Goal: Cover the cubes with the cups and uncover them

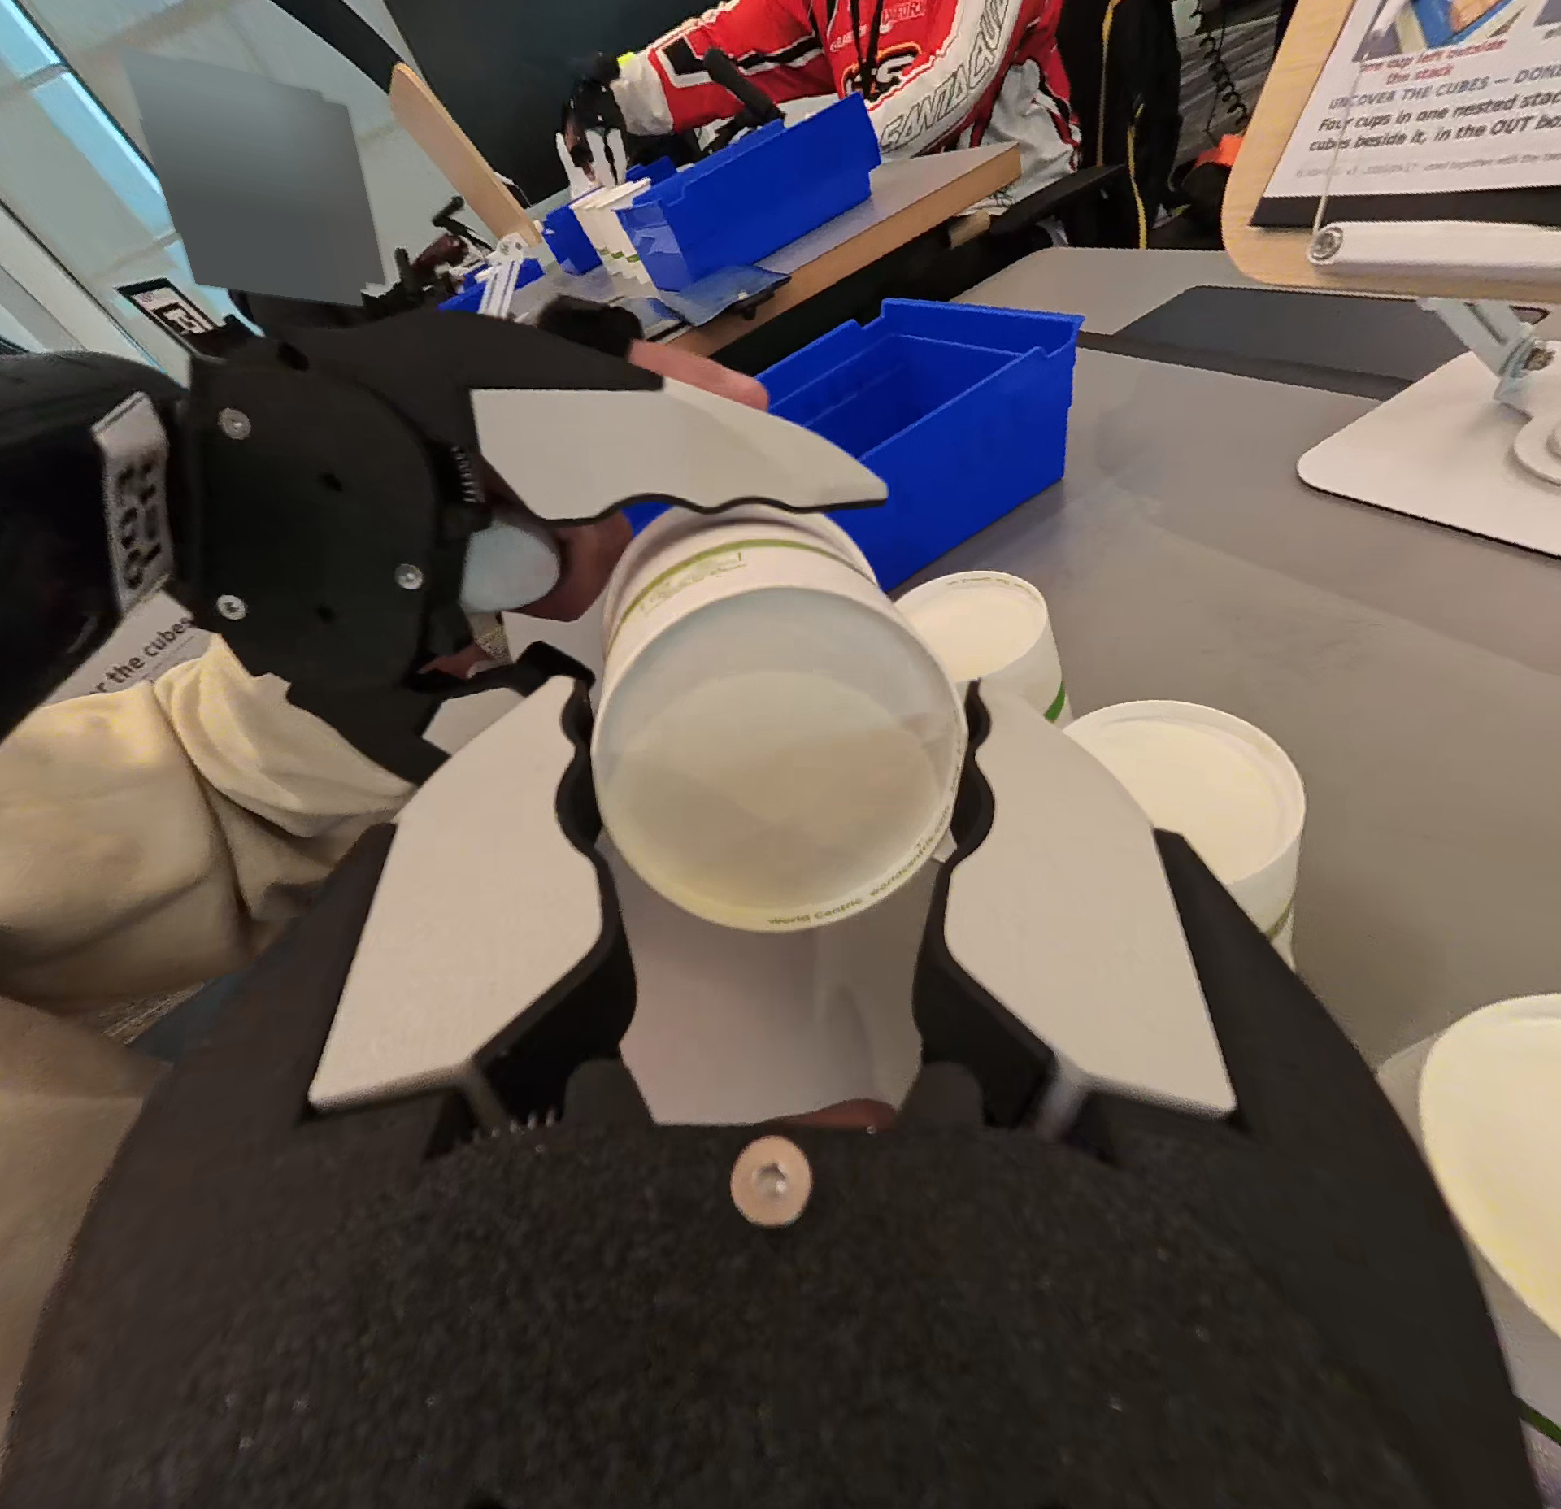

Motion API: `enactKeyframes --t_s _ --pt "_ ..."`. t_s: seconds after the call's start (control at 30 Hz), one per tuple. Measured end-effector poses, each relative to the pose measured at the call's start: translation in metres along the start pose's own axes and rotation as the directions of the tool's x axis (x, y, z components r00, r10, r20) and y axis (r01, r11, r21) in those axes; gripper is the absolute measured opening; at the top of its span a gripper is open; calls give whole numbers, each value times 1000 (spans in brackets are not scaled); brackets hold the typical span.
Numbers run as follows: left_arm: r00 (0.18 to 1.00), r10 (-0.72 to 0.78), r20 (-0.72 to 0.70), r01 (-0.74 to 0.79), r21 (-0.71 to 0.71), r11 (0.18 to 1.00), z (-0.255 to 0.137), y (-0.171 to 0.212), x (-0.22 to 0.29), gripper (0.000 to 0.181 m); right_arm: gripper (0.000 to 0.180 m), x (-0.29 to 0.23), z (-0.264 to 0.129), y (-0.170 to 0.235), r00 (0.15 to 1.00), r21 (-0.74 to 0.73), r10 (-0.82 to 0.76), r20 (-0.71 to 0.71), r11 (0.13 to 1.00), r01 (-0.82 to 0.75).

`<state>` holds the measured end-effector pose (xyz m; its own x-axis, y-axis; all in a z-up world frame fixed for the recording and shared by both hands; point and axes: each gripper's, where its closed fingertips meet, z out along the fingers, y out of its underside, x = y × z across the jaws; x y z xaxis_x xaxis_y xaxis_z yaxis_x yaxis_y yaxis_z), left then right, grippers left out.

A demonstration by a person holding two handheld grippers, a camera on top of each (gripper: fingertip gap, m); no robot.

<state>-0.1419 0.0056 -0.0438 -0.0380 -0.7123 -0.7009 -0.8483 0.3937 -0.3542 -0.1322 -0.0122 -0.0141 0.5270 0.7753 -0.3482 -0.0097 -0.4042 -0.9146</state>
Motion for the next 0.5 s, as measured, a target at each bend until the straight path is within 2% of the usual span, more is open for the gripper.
enactKeyframes --t_s 0.2,0.33,0.43,0.5 --pt "1000 -14 -18 14 2 1000 6 4 5 92 83 3 2 4 1000 -12 0 -11 1000 0" --pt "995 -93 32 92 34 995 7 11 3 92 80 6 -10 -6 999 56 -28 -33 998 30" --pt "960 -266 91 256 113 960 -3 27 -7 92 83 13 -35 -13 996 125 -50 -74 990 59" --pt "879 -453 149 418 214 883 -18 45 -24 92 82 16 -52 -9 996 146 -41 -81 988 53"
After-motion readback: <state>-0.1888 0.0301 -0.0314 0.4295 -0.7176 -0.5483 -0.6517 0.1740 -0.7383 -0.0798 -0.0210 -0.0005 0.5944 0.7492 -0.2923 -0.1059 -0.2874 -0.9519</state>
